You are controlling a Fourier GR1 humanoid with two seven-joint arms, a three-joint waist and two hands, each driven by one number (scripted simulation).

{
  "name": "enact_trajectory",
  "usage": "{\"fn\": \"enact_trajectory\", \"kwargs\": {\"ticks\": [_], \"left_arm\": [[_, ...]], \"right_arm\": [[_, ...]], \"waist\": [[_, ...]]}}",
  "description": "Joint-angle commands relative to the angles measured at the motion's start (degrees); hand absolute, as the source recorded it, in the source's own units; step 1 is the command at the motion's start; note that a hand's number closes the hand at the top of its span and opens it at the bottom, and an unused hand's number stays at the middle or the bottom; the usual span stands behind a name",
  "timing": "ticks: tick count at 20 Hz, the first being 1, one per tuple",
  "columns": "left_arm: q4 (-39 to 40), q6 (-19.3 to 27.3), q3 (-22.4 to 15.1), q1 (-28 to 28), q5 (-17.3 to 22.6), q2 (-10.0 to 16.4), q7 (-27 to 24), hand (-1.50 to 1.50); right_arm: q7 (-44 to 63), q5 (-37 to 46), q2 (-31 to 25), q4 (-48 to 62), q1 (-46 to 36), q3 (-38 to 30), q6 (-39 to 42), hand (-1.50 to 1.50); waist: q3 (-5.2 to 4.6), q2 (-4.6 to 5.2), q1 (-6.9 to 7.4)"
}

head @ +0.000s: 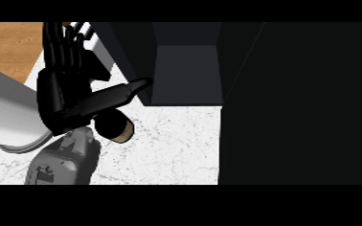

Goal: Pick up the wine, place it into the cabinet and close the cabinet

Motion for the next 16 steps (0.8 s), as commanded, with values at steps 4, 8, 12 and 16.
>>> {"fn": "enact_trajectory", "kwargs": {"ticks": [4,8,12,16], "left_arm": [[3.07,4.68,-3.84,-1.61,-0.25,-0.13,-0.53,-1.50],[-1.25,3.34,-2.34,-1.58,-3.11,0.45,4.23,-1.50],[2.46,8.43,-5.66,0.00,-2.60,-0.13,-0.74,-1.50],[1.22,4.95,-2.89,1.73,-2.41,0.21,-0.14,-1.50]], "right_arm": [[3.41,-2.01,0.07,-2.09,-1.06,-3.10,1.42,-1.50],[4.25,-1.19,1.10,0.61,-4.03,-3.07,1.14,-1.50],[3.91,-1.55,1.74,-4.11,1.85,-3.15,3.12,-1.50],[2.08,1.46,3.73,-0.53,-0.12,-1.67,3.46,-1.50]], "waist": [[-0.01,0.00,0.11],[-0.01,-0.02,0.30],[0.00,-0.02,-0.03],[0.00,-0.01,0.15]]}}
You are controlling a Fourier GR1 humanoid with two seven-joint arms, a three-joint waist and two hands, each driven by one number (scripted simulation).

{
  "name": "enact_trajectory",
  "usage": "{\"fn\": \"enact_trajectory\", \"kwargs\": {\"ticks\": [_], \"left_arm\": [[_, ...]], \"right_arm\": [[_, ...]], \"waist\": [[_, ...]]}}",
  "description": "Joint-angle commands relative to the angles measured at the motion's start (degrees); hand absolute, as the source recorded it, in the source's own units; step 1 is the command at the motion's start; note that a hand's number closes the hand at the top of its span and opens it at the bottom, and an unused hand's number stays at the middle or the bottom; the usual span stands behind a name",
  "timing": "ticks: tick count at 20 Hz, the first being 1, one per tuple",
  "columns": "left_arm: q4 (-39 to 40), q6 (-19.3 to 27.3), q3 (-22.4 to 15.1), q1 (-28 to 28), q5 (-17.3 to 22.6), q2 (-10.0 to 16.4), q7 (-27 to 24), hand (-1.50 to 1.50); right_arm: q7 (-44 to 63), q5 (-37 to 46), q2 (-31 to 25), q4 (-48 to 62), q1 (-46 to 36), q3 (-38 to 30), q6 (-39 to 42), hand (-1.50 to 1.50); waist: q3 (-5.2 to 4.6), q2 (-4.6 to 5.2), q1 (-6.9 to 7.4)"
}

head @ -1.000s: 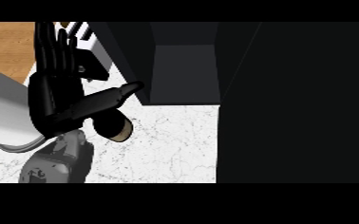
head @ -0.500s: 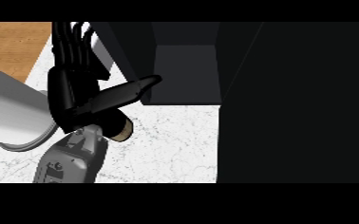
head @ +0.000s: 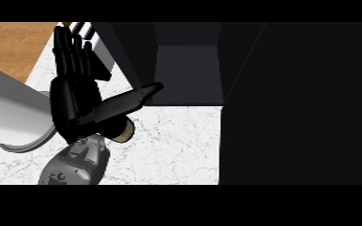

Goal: Pick up the wine, place it into the cabinet and close the cabinet

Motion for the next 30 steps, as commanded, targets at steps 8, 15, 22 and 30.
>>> {"fn": "enact_trajectory", "kwargs": {"ticks": [8,15,22,30], "left_arm": [[-8.57,1.14,-1.51,9.72,-4.13,1.15,4.44,-1.50],[-5.43,-2.54,1.49,14.72,0.55,1.03,-2.90,-1.50],[-3.55,-3.49,3.43,16.96,1.69,1.02,-4.62,-1.50],[-0.95,-9.39,6.30,27.28,9.44,0.04,-16.76,-1.50]], "right_arm": [[3.22,-0.34,1.42,-3.87,0.86,-0.22,0.34,-1.50],[3.64,-0.04,0.66,-0.16,-3.22,-1.54,1.07,-1.50],[9.37,-1.66,0.24,-2.96,-6.96,-2.84,-1.73,-1.50],[3.53,2.50,3.63,-0.81,-1.72,1.65,0.60,-1.50]], "waist": [[0.00,-0.06,0.16],[-0.02,0.03,0.16],[-0.02,0.03,0.15],[-0.02,0.00,0.22]]}}
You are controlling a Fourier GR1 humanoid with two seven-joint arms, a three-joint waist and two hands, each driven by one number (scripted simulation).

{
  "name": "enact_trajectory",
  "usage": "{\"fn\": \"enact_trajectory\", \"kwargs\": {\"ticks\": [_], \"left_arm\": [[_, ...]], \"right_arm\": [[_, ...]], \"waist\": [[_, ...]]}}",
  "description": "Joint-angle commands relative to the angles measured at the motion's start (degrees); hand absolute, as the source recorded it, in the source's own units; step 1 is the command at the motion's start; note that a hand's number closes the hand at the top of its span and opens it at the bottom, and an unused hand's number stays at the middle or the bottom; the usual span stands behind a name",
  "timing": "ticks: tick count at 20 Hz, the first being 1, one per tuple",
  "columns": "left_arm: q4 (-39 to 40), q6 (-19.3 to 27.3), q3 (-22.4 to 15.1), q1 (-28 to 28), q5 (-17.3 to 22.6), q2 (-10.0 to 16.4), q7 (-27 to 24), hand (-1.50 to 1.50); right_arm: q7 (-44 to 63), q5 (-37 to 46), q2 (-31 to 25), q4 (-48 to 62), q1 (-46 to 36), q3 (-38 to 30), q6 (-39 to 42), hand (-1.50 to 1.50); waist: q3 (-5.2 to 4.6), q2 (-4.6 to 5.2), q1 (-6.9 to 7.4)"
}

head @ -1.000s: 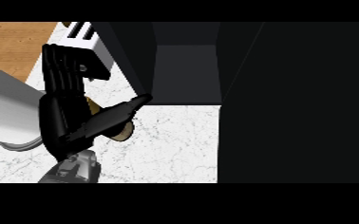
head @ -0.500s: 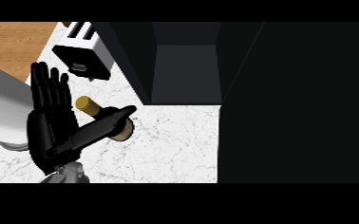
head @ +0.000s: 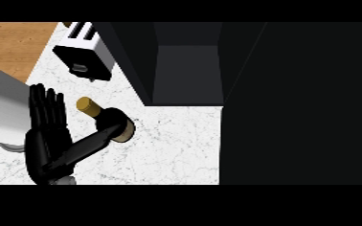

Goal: Pick up the wine, place it into the cabinet and close the cabinet

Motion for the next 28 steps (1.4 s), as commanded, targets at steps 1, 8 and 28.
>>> {"fn": "enact_trajectory", "kwargs": {"ticks": [1,8,28], "left_arm": [[0.74,-3.08,1.14,5.20,3.49,-0.65,-4.77,-1.50],[8.56,-6.12,5.43,2.73,7.13,0.26,-9.05,-1.50],[37.32,-14.78,11.33,-3.86,14.88,-0.92,-28.43,-1.50]], "right_arm": [[2.14,-1.01,-0.21,-4.71,2.01,-0.15,0.19,-1.50],[2.72,-3.30,-0.88,-4.86,1.74,-1.37,1.89,-1.50],[1.59,1.91,2.23,-4.65,2.54,1.32,1.08,-1.50]], "waist": [[0.00,-0.03,0.02],[0.01,0.00,-0.08],[-0.02,0.06,-0.40]]}}
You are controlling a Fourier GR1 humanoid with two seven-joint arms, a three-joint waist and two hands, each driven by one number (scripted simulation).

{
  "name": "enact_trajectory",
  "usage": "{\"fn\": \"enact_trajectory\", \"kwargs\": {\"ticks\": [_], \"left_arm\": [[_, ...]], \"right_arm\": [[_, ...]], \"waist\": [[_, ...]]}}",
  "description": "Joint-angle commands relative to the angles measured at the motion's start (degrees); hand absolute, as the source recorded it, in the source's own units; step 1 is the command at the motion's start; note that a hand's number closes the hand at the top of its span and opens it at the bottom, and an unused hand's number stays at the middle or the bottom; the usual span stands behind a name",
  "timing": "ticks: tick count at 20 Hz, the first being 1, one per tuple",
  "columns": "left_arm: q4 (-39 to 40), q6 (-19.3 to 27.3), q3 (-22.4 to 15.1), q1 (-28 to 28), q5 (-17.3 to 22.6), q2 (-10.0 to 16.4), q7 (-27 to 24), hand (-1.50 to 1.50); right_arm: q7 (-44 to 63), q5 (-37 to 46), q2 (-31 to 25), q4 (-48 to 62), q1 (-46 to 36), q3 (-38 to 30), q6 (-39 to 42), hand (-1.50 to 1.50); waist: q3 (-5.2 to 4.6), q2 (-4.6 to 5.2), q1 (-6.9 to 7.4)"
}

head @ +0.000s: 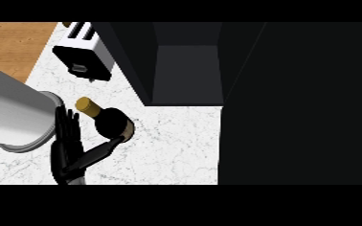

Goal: Pick up the wine, place it into the cabinet and close the cabinet

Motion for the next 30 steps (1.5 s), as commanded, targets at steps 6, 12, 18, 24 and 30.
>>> {"fn": "enact_trajectory", "kwargs": {"ticks": [6,12,18,24,30], "left_arm": [[18.57,-7.02,5.00,-7.20,2.60,2.25,-8.62,-1.50],[19.21,-6.64,4.03,-7.08,3.34,0.20,-9.45,-1.50],[33.26,-9.97,9.31,-15.10,6.44,1.99,-17.21,-1.50],[39.17,-16.81,10.51,-16.61,9.37,0.93,-22.71,-1.50],[46.80,-18.08,9.90,-19.56,10.11,0.94,-27.54,-1.50]], "right_arm": [[3.40,-5.11,-2.15,-1.36,-3.39,-4.31,-0.25,-1.50],[-2.47,0.60,0.79,0.26,1.80,-0.40,1.40,-1.50],[0.40,0.11,-0.47,-0.93,-0.41,-0.42,0.93,-1.50],[-0.47,0.76,-0.21,1.56,-2.04,-1.26,0.45,-1.50],[-0.41,-0.49,-0.52,2.23,-2.51,-2.25,0.90,-1.50]], "waist": [[-0.02,0.05,-0.07],[0.01,-0.01,0.04],[-0.02,0.06,-0.12],[-0.02,0.07,-0.06],[-0.01,0.06,-0.10]]}}
